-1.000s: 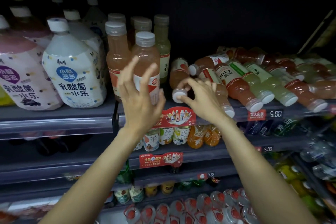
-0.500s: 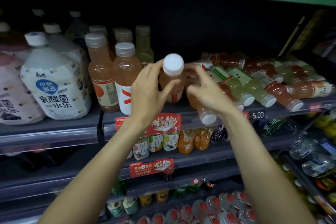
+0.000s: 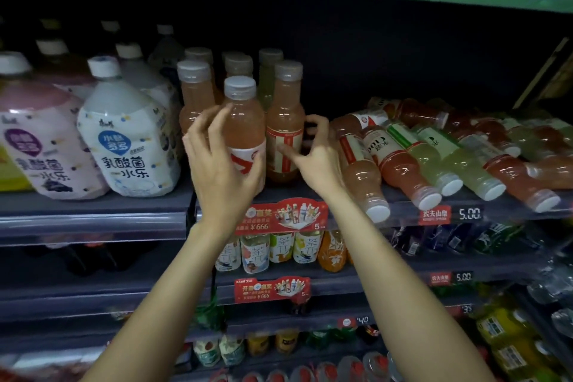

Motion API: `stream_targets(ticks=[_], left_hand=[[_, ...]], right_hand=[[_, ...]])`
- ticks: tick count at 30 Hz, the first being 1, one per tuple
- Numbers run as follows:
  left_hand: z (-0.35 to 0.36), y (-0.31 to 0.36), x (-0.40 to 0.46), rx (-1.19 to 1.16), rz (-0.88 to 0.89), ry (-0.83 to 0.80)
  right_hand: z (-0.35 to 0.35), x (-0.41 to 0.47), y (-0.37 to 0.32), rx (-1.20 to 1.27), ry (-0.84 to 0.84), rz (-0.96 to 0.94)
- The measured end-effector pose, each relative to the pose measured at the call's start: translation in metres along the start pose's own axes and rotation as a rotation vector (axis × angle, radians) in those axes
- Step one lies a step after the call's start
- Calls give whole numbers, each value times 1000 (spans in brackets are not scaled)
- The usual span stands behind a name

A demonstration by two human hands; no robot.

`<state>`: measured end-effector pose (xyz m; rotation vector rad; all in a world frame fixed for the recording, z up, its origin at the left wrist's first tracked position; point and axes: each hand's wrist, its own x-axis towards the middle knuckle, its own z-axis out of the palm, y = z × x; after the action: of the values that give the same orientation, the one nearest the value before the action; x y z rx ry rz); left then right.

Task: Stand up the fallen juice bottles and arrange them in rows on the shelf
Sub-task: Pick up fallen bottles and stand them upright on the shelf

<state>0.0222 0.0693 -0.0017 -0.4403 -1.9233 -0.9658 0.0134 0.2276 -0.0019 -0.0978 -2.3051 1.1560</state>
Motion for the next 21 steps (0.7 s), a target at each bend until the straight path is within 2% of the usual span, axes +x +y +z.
stream_targets(ticks=[3, 6, 9, 11, 13, 16, 18, 21], left_hand=[[0, -4, 0, -2, -20, -59], [-1, 0, -2, -24, -13, -23], [0, 16, -3, -75, 100, 14], [6, 28, -6, -158, 224, -175], [21, 40, -9, -206, 324, -472], [59, 48, -15, -158, 533, -809], [82, 55, -22, -107, 697, -866], [101, 61, -37, -125, 788, -738]], right_hand=[[10, -2, -4, -26, -8, -13], [5, -7, -9, -63, -24, -32], [-30, -15, -5, -177, 35, -153], [-66, -23, 7, -252, 75, -281], [-103, -27, 26, -395, 96, -350], [-143, -23, 56, -558, 18, -302], [-155, -15, 70, -550, -86, -238], [-156, -6, 78, -511, -292, -290]])
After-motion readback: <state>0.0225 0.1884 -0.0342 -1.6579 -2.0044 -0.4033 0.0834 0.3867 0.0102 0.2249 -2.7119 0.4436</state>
